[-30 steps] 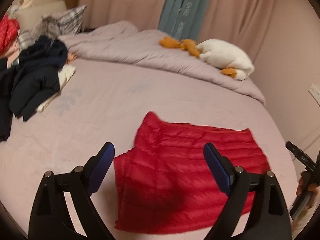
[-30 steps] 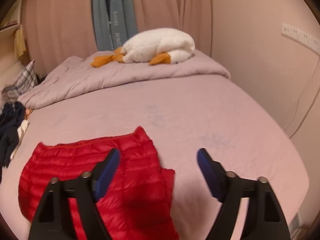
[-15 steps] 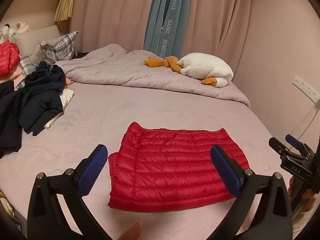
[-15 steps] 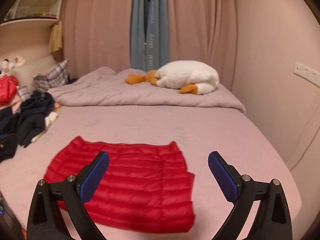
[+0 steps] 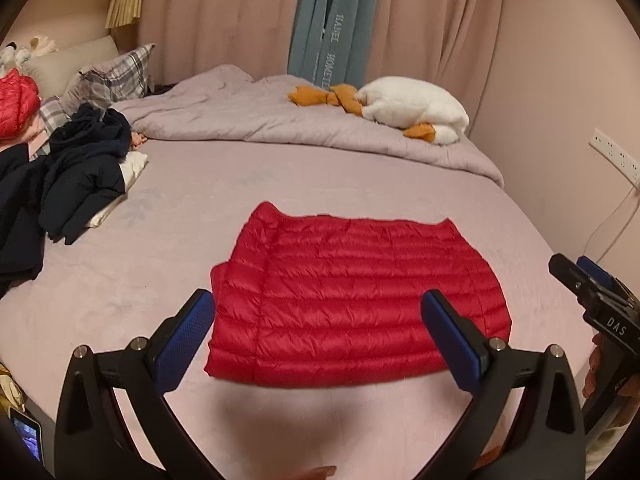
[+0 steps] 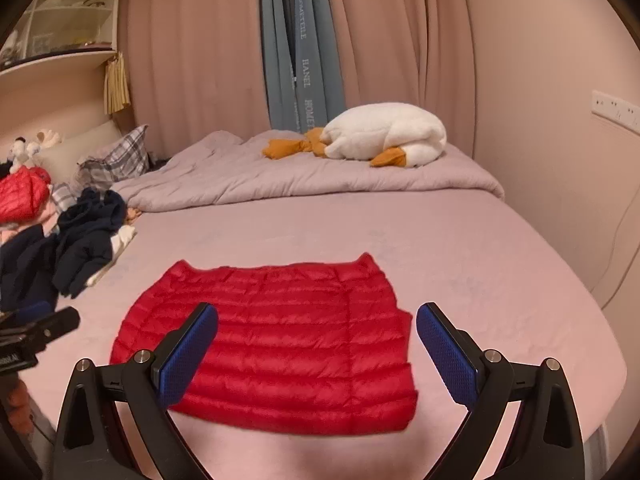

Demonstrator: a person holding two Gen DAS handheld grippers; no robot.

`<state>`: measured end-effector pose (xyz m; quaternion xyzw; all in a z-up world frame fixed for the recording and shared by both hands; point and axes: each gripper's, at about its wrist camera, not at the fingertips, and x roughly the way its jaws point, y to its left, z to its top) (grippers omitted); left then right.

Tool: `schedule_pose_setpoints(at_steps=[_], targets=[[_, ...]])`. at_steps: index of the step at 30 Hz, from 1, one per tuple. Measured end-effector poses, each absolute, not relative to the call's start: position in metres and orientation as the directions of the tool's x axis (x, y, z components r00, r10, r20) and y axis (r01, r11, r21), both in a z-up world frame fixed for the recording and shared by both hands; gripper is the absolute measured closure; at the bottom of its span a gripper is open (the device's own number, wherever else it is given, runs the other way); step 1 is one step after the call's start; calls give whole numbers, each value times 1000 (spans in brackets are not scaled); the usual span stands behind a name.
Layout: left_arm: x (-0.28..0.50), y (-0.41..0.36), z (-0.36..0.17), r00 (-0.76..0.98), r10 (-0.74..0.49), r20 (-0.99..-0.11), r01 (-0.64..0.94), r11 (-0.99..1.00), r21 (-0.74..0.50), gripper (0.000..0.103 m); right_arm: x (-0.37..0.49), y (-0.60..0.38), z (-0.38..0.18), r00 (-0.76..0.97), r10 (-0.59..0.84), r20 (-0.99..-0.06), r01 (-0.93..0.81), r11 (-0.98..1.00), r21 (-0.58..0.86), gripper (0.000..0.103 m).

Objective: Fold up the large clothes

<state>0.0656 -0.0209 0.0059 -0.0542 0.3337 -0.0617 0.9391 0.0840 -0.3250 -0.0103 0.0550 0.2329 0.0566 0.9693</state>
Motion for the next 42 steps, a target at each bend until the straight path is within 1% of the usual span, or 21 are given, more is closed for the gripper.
schedule_pose_setpoints(at_steps=[16,36,42], targets=[[66,-16,3,753,-176,-634,83,981,-174,0,79,-306,-15,864,175,-473,-129,983,127,4],[66,-14,0,739,-201,-643,109,978,-180,0,80,-297,-17,852,165,-497,-126,986,111,4],[68,-14,-4,724,-210,-657,114,976,-187,0,79,-295,-17,851,167,-498,-129,985,111,4]])
